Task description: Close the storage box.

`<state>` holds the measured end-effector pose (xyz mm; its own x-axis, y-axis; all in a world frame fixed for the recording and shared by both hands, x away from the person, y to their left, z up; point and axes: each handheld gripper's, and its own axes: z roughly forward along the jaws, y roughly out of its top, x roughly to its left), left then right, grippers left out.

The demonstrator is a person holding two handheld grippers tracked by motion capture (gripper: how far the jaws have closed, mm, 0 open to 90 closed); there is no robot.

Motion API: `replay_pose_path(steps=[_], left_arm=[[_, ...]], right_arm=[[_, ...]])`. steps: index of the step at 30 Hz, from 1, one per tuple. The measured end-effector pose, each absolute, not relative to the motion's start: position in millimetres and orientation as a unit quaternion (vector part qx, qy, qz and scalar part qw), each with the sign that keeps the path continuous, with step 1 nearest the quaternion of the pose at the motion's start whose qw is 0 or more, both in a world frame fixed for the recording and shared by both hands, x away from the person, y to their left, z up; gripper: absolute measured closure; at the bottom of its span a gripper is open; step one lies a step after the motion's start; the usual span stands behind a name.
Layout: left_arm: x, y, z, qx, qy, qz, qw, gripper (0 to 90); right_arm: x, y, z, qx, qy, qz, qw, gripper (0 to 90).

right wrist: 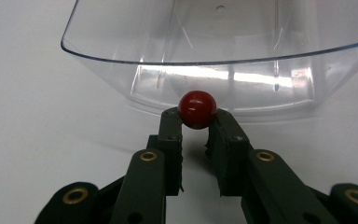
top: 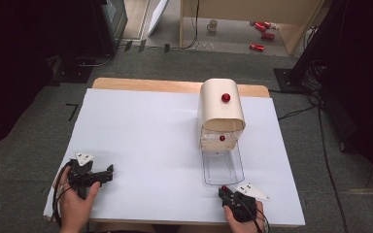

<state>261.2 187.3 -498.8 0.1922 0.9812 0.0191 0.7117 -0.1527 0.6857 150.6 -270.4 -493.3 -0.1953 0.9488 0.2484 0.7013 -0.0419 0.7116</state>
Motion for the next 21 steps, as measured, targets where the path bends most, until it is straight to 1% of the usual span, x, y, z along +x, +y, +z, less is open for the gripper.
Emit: replay_pose_path(steps=[7,17,18,19,20,21], left_arm=[[261.2,187.3,-498.9,0.72,0.588,0.241,0.279,0.0],[261.1,187.3,-498.9,0.72,0.588,0.241,0.279,0.0],[261.1,187.3,-498.9,0.72,0.588,0.241,0.28,0.0],[261.1,187.3,-498.9,0.72,0.588,0.241,0.28,0.0],[261.1,187.3,-498.9,0.72,0.588,0.241,0.28,0.0],[261.1,187.3,-498.8,0.72,0.588,0.241,0.279,0.0]], right_arm=[[152.0,-264.8,-487.4,0.599,0.675,0.393,0.177,78.1],[160.1,-264.3,-482.7,0.599,0.666,0.407,0.179,80.5],[162.8,-263.8,-481.5,0.599,0.665,0.408,0.183,86.3],[162.8,-263.8,-481.5,0.599,0.665,0.408,0.183,86.3],[165.7,-264.2,-481.2,0.598,0.664,0.411,0.182,90.0],[167.3,-264.2,-481.3,0.596,0.664,0.412,0.183,90.0]])
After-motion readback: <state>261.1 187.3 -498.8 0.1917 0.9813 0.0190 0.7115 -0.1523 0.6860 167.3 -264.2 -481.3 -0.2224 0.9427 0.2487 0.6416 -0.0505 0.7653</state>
